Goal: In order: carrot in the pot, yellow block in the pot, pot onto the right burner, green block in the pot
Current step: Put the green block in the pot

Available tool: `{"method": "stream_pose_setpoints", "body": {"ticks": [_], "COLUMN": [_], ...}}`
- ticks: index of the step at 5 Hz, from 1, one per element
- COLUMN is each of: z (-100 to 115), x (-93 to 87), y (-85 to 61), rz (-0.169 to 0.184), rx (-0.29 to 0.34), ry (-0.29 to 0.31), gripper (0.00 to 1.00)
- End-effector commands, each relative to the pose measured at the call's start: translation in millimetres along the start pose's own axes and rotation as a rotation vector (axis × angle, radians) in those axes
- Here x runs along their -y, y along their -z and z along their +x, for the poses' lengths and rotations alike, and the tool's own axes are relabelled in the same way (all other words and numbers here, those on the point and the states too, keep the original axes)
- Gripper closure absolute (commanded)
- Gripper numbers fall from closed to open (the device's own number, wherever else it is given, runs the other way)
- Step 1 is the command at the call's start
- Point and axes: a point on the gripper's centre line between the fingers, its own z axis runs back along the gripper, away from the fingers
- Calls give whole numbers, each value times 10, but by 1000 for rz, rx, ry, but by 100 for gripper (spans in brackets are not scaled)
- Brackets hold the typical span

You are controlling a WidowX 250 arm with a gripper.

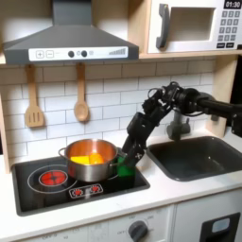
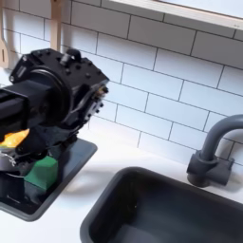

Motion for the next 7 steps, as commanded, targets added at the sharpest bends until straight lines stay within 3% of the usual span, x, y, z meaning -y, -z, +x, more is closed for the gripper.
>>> {"method": "stream_pose_setpoints", "body": {"ticks": [1,5,7], "z": [-9,-50,-99], "x": [-19,-1,38], "y": [118,155,140], "rz": [12,2,-17], "rx": [-17,-7,-15], "ry": [-14,-55,-41], "gripper": [0,0,0]}}
